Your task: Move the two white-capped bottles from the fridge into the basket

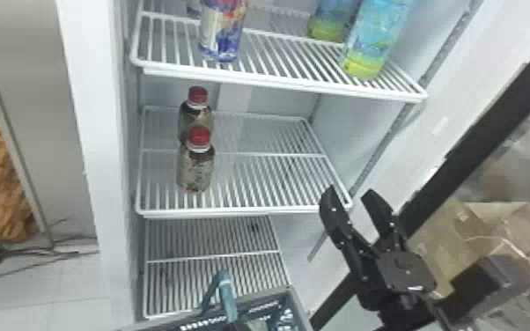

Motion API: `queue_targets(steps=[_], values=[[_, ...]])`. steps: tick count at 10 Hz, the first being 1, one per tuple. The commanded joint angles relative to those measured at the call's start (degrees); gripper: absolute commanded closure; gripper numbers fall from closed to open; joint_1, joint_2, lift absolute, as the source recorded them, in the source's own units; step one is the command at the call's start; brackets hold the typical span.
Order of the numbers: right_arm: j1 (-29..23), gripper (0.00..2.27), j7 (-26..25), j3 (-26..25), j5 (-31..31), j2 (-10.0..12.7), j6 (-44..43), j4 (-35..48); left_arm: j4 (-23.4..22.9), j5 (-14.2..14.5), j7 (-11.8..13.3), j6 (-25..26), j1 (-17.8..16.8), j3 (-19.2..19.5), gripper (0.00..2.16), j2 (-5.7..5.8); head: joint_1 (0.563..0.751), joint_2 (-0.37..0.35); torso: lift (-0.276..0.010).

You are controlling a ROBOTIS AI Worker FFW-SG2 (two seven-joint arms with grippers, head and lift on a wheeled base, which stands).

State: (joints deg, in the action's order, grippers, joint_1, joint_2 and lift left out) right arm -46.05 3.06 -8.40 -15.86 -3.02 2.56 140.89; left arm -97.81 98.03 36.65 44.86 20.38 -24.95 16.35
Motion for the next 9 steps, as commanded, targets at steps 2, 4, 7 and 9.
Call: queue_targets(steps=[2, 4, 7, 9], values=[[1.1, 0.50, -1.1, 1.4, 3.8, -0.1, -2.1, -3.0, 0.0, -0.2, 0.0, 0.1, -0.1, -0.1, 1.12, 0.09, 0.695, -0.350, -0.260], [0.2, 0.50, -3.3, 2.2, 5.3, 0.0, -4.7, -3.3, 0.0, -0.3, 0.0, 0.3, -0.1, -0.2, 1.12, 0.09, 0.695, -0.350, -0.260], [-0.6, 0.50, -4.7, 2.3, 5.8, 0.5, -6.6, -3.3, 0.0, -0.2, 0.0, 0.1, -0.1, -0.3, 1.12, 0.00, 0.695, -0.350, -0.260], [-0.5, 0.50, -4.8, 2.3, 5.8, 0.5, -6.6, -3.4, 0.0, -0.2, 0.0, 0.0, -0.1, -0.3, 1.12, 0.00, 0.695, -0.350, -0.260]])
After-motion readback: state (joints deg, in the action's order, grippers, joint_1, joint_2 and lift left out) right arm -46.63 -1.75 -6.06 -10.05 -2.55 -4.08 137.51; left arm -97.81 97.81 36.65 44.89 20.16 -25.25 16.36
